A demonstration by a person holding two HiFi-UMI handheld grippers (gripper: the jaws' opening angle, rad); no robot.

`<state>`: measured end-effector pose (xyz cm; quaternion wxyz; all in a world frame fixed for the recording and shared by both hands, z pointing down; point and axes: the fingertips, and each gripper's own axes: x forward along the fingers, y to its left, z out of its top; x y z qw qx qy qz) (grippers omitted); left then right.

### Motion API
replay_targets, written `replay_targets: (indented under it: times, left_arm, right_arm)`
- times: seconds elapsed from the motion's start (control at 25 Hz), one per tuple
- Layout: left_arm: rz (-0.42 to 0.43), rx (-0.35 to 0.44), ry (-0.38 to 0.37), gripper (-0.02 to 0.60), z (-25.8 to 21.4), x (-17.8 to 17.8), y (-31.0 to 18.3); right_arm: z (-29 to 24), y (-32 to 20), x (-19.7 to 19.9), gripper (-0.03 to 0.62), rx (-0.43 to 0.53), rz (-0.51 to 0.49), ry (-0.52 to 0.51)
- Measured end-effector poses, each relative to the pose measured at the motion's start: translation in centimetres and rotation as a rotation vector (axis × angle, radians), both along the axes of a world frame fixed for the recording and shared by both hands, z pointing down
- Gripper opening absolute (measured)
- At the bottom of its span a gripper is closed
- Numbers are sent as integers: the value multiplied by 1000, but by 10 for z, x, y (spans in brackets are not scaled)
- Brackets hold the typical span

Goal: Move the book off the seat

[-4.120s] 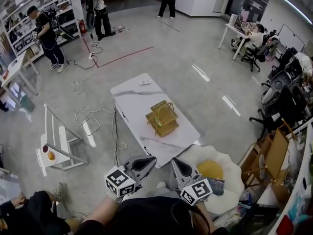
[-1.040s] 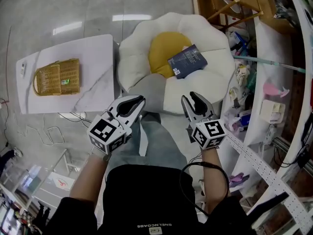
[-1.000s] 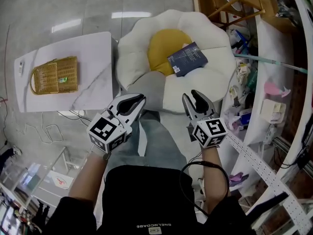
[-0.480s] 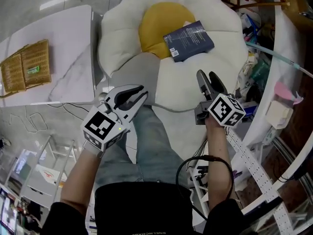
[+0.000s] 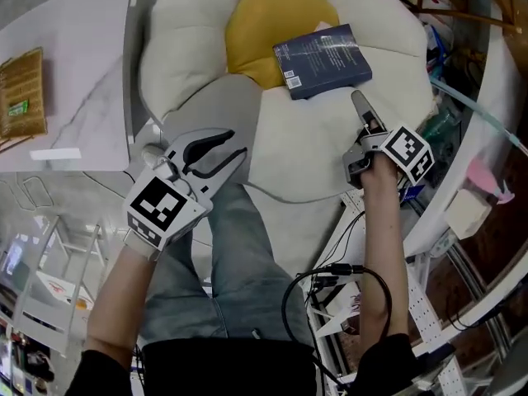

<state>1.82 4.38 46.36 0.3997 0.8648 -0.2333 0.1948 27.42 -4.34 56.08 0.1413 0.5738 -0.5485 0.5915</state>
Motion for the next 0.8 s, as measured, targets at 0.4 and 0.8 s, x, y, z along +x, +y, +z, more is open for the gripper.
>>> replay_targets:
  times: [0.4,0.8]
  left_arm:
    - [-38,-53,0,110,51,8,-2]
    - [-65,-50,0,110,63,10,-17]
  right_arm:
    - [85,-23,42,333,-194,140,-24]
    - [149,-37,70,336,-360,256,-33]
